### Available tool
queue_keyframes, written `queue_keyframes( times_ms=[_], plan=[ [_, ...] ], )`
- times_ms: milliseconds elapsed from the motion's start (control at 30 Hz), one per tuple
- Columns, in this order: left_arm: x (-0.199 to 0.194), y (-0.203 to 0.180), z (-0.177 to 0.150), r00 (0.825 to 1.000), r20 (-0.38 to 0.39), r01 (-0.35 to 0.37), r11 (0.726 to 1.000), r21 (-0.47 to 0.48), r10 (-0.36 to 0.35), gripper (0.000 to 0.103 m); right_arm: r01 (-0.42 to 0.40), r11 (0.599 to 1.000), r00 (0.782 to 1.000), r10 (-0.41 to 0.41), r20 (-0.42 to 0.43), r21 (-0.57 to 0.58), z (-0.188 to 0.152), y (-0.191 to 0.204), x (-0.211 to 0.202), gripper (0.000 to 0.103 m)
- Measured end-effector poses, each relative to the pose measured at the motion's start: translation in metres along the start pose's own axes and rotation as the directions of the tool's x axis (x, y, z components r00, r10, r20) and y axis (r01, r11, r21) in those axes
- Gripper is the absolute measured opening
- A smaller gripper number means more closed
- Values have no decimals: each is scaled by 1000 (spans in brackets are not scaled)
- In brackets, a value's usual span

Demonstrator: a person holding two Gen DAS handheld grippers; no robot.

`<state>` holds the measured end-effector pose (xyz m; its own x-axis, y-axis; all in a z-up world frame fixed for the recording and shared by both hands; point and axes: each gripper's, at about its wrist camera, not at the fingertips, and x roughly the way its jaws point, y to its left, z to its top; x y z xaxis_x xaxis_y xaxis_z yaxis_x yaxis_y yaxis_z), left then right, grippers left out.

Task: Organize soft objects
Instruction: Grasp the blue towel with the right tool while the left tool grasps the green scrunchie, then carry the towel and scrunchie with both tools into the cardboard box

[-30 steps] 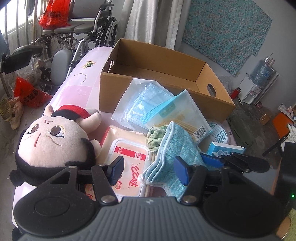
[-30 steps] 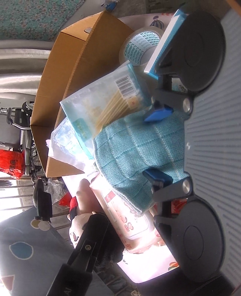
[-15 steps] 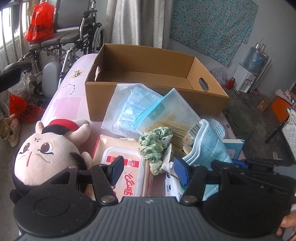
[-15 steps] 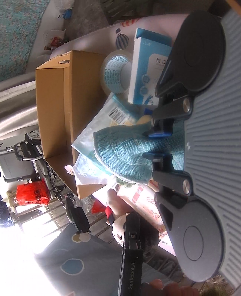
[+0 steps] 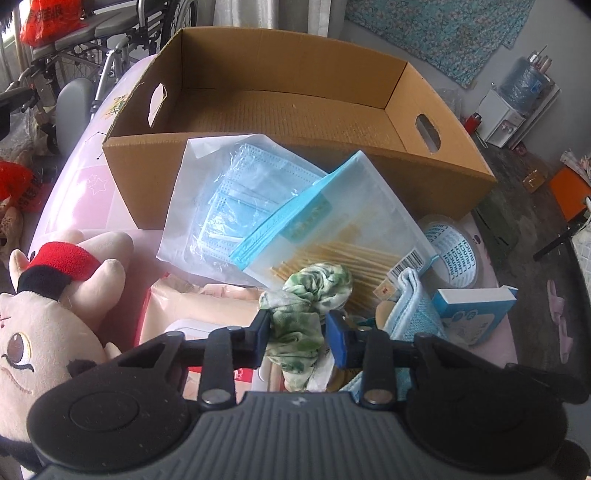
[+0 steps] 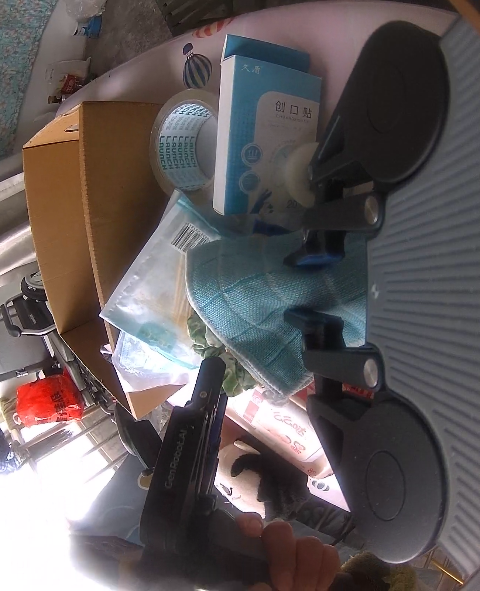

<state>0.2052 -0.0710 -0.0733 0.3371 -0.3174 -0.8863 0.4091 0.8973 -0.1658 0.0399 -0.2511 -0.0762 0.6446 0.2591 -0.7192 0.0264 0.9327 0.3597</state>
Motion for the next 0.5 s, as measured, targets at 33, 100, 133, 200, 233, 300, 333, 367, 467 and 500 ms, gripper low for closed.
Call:
queue_keyframes(
  times_ms=[33,100,133,200,233,300,333,367,467,500],
  plan=[
    [2,-1,0,1000,-2,-17,1000,3,17,16,-2,1000,1000,2,0,-3,1,0,2,32],
    [1,0,-2,1000,5,-21,1000,-3,21,12,-6,1000,1000,6,-7,-9,1,1,6,38],
    [1,1,-3,1000,10,-18,1000,-10,18,9,-8,1000,1000,8,-3,-11,0,1,7,38],
    [-3,4,-5,1000,24,-13,1000,-27,13,7,-16,1000,1000,16,4,-16,0,1,10,34],
    [-4,5,-6,999,32,-12,999,-33,13,6,-19,1000,1000,19,11,-15,0,1,10,27],
    [-14,8,-7,998,63,2,999,-51,1,5,-22,1000,1000,22,20,-16,1,1,8,16],
    [-18,8,-8,997,75,4,998,-57,0,5,-17,1000,999,17,31,-18,1,1,5,14],
    [-24,9,-8,996,87,6,998,-62,0,5,-12,1000,999,13,41,-21,1,2,2,13],
    [-44,9,-10,991,132,12,998,-61,-4,5,-21,1000,997,22,71,-21,3,4,-10,13],
    [-53,7,-11,988,155,7,998,-56,2,5,-21,1000,996,23,84,-23,3,6,-16,13]
  ],
)
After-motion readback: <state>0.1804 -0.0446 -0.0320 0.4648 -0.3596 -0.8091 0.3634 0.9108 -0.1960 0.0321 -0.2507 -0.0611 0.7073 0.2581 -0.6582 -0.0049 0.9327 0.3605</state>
